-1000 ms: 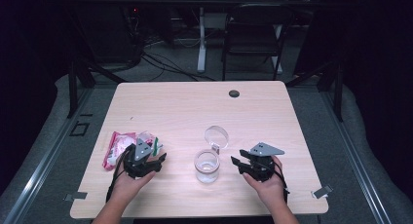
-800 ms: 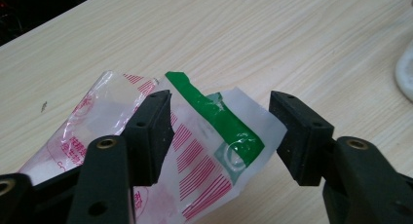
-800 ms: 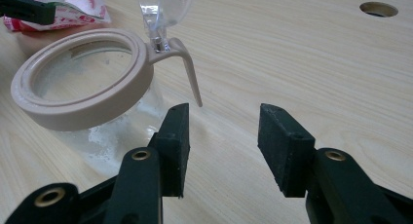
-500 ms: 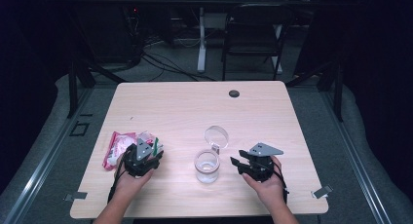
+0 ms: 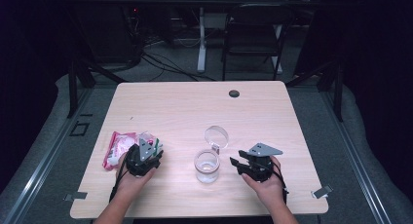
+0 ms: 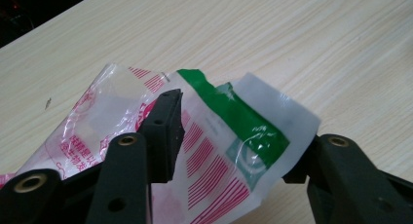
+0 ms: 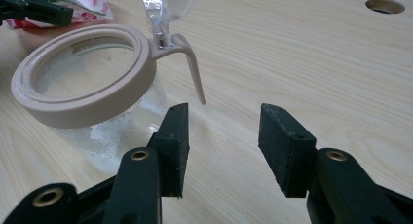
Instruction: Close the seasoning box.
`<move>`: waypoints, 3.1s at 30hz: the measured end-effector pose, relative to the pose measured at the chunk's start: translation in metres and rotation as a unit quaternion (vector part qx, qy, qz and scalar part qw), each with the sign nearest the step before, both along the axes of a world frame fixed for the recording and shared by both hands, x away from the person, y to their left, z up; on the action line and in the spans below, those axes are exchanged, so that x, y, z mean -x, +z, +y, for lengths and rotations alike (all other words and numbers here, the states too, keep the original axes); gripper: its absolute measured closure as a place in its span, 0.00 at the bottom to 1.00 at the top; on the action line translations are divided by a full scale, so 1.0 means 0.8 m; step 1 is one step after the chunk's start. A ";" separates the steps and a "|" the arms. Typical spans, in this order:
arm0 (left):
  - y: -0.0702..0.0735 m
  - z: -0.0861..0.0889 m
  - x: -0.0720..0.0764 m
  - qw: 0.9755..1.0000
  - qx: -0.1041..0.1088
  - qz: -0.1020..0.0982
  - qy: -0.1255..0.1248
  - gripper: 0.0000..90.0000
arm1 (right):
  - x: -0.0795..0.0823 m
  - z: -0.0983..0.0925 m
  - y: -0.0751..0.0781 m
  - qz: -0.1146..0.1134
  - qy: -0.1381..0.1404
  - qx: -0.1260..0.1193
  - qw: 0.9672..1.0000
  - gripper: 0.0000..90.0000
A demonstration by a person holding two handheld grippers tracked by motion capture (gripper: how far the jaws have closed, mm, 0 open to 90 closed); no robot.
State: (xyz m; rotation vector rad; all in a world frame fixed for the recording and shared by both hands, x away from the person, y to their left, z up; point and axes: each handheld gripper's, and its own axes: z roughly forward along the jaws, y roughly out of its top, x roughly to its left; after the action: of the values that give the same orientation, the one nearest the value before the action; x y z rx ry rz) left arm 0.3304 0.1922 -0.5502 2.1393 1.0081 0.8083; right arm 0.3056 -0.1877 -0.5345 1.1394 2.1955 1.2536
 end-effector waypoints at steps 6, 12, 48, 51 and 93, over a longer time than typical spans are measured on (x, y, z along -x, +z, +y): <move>-0.004 0.005 -0.004 1.000 -0.004 -0.007 0.014 0.64 | 0.000 0.000 0.000 0.002 0.002 0.002 1.000 0.60; -0.007 0.008 -0.007 1.000 -0.006 -0.008 0.026 0.67 | -0.001 0.000 -0.001 0.003 0.003 0.001 1.000 0.60; 0.008 0.035 -0.013 0.997 0.051 0.014 0.058 0.99 | -0.001 0.004 -0.003 0.006 0.006 0.003 1.000 0.59; 0.010 0.039 -0.013 0.996 0.063 0.016 0.059 0.99 | -0.001 0.004 -0.003 0.005 0.006 0.003 1.000 0.60; 0.124 0.152 -0.023 0.986 0.117 -0.013 0.118 1.00 | -0.001 0.007 -0.007 0.012 0.003 -0.002 1.000 0.59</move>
State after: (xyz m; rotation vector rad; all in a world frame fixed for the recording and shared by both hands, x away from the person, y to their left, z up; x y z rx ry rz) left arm 0.3484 0.3141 -0.4511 1.8288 1.2939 0.7817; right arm 0.3060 -0.1821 -0.5398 1.1555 2.2160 1.2532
